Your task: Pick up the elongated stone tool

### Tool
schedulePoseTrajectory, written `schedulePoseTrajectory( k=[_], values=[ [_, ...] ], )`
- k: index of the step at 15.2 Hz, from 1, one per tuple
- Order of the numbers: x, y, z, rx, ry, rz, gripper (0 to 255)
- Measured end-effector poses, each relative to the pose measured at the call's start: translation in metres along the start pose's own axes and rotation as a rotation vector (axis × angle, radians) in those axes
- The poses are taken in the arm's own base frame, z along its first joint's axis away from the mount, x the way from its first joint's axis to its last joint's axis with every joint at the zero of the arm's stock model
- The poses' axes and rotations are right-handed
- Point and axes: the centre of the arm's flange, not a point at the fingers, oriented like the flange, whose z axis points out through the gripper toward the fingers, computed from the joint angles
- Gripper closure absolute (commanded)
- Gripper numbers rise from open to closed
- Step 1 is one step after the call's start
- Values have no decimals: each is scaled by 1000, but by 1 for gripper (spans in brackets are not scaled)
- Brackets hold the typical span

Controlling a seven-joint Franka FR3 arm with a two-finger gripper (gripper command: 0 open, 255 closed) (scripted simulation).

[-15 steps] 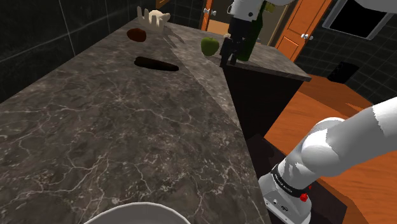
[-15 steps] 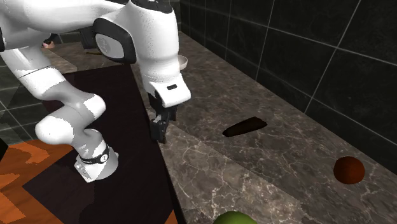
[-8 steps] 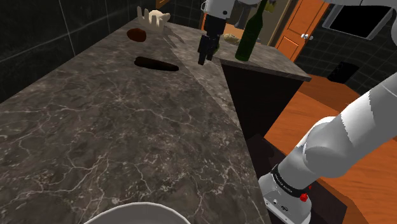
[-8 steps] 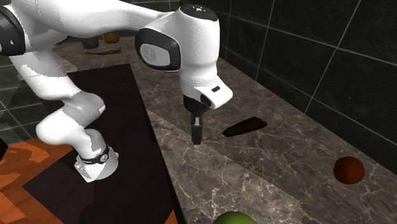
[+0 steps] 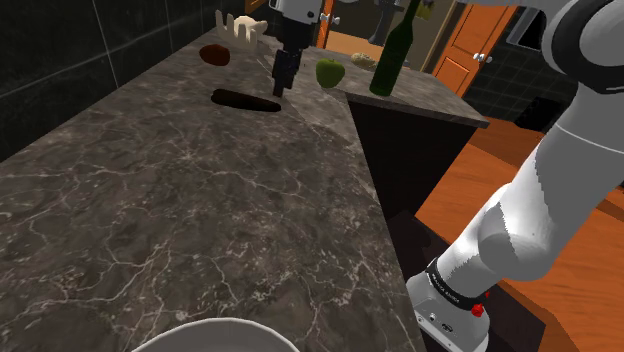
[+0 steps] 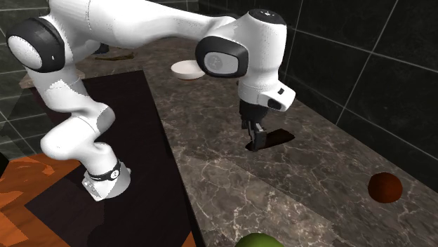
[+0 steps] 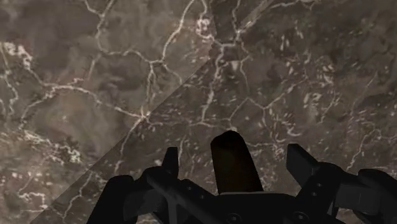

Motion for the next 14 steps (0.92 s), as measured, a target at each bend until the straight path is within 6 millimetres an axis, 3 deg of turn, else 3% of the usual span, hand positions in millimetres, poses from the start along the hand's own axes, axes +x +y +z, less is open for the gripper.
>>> schedulePoseTrajectory(
  k=[5, 13, 14],
  values=[
    [58, -17, 4, 8, 16, -132, 0],
    [67, -18, 44, 10, 19, -155, 0],
    [67, -18, 46, 10, 19, -155, 255]
  ],
)
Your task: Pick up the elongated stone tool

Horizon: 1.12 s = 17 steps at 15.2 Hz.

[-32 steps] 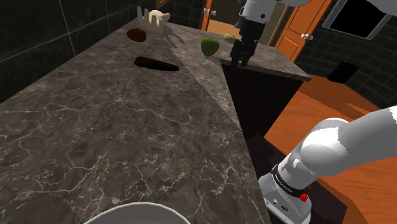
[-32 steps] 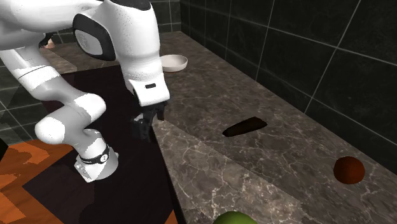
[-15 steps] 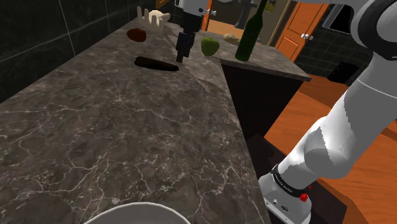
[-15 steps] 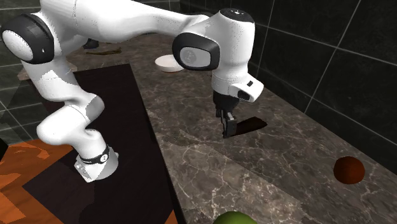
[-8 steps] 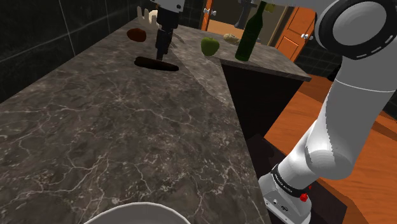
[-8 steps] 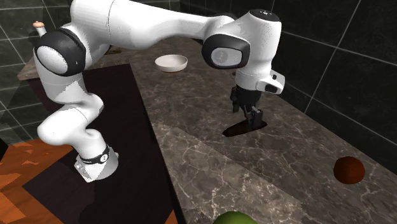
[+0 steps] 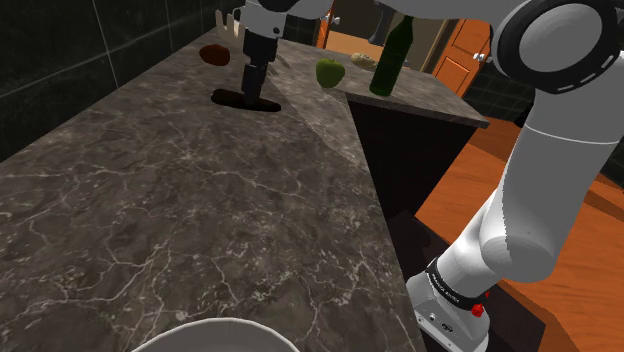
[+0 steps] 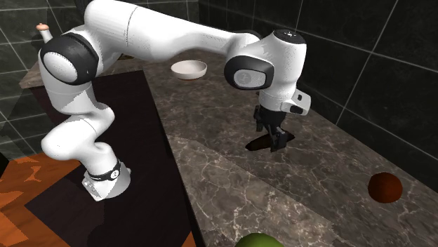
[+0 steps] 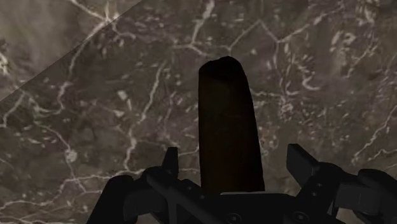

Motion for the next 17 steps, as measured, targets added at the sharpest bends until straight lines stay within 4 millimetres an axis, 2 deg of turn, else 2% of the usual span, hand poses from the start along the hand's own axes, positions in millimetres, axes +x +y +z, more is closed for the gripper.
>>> schedulePoseTrajectory(
  k=[10, 17],
  values=[
    [-1, 0, 2, 0, 0, 0, 255],
    [2, -3, -29, 0, 1, 0, 255]
  ],
)
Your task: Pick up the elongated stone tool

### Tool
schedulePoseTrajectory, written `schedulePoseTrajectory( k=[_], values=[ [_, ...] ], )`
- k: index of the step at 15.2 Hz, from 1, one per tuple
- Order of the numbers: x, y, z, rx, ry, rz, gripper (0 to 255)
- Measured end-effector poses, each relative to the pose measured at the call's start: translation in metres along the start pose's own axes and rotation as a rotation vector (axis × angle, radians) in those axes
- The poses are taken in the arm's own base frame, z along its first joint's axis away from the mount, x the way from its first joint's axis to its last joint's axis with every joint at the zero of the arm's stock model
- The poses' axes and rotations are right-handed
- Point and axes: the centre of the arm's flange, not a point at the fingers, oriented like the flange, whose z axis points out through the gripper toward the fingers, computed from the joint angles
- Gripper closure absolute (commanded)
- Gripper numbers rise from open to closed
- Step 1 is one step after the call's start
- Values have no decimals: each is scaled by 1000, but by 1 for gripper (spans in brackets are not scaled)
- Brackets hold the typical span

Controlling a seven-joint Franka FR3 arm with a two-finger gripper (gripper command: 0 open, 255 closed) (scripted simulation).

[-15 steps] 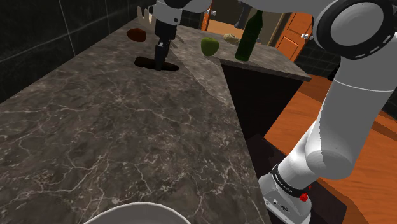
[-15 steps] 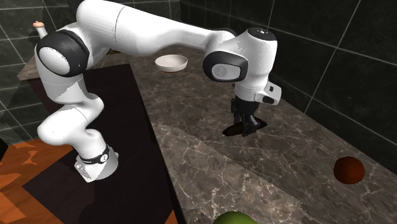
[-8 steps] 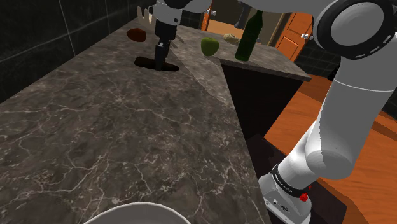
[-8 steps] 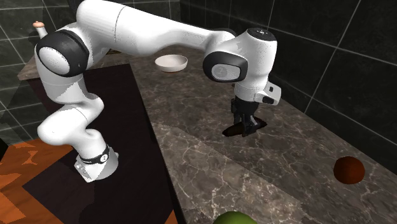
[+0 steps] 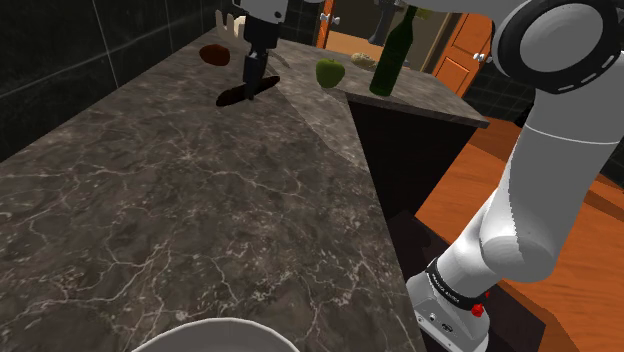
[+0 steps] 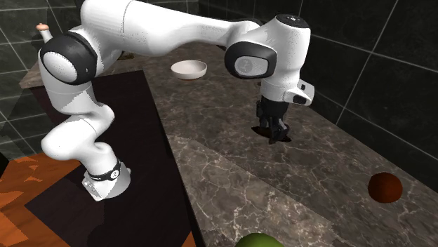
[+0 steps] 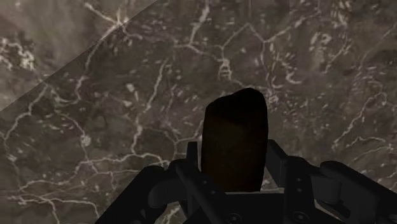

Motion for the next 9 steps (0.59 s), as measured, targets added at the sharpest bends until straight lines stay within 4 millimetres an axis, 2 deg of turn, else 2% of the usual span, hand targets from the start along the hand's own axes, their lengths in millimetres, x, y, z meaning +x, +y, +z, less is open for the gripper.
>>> schedulePoseTrajectory(
  k=[9],
  values=[
    [3, -4, -45, 0, 0, 0, 255]
  ],
)
